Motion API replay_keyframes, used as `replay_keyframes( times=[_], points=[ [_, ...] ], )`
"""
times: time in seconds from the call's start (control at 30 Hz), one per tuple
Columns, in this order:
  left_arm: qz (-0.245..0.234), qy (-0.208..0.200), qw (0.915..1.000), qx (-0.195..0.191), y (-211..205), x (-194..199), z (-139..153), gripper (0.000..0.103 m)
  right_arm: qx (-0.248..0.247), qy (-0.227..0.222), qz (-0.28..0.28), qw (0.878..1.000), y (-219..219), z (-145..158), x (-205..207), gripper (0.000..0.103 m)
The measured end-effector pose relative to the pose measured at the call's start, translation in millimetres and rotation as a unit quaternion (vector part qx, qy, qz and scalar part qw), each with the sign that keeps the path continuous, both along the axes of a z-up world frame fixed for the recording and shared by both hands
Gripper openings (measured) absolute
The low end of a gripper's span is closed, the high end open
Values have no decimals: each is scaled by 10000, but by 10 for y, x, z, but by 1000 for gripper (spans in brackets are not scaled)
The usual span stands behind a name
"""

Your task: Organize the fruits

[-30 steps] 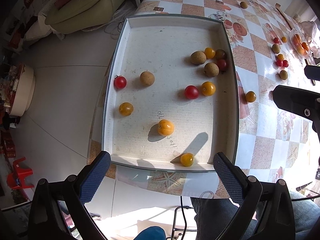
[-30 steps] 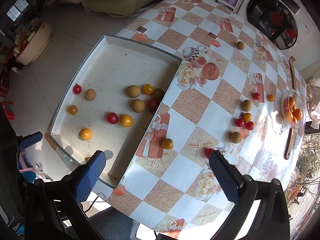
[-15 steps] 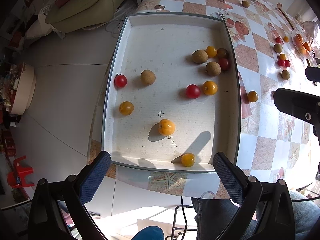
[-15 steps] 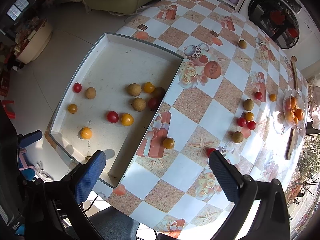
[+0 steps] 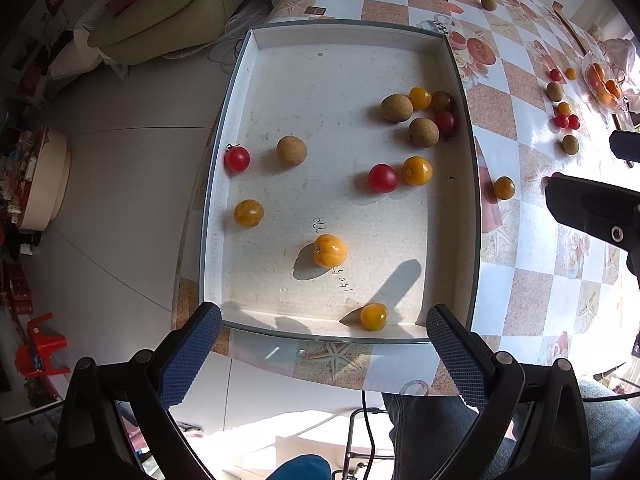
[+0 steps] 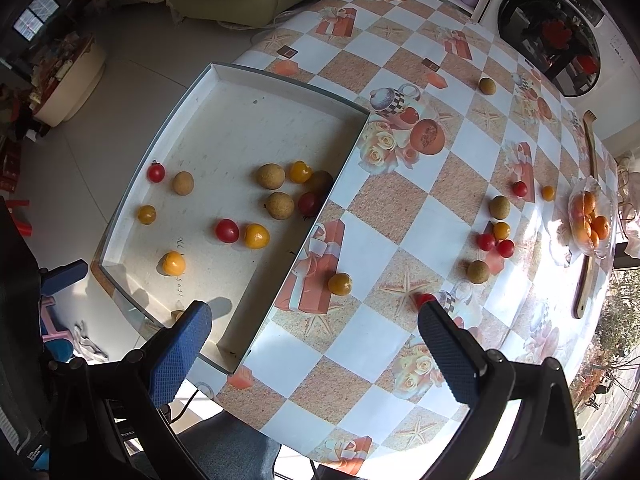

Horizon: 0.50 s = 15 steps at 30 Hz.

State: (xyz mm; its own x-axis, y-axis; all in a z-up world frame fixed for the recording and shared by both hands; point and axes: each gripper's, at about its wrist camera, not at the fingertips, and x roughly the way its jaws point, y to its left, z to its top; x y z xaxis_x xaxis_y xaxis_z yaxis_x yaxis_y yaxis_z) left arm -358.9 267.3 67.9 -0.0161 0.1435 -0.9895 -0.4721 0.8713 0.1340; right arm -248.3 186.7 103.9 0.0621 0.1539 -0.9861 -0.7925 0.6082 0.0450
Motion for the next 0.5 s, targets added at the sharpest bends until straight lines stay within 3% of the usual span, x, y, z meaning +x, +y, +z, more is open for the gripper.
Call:
replay_keyframes(
  times=[0.5],
  points=[
    [-7,-120,9999,87,-13,-12,44,103,-43,63,-4,10000,-27,-21,-5,103]
  ],
)
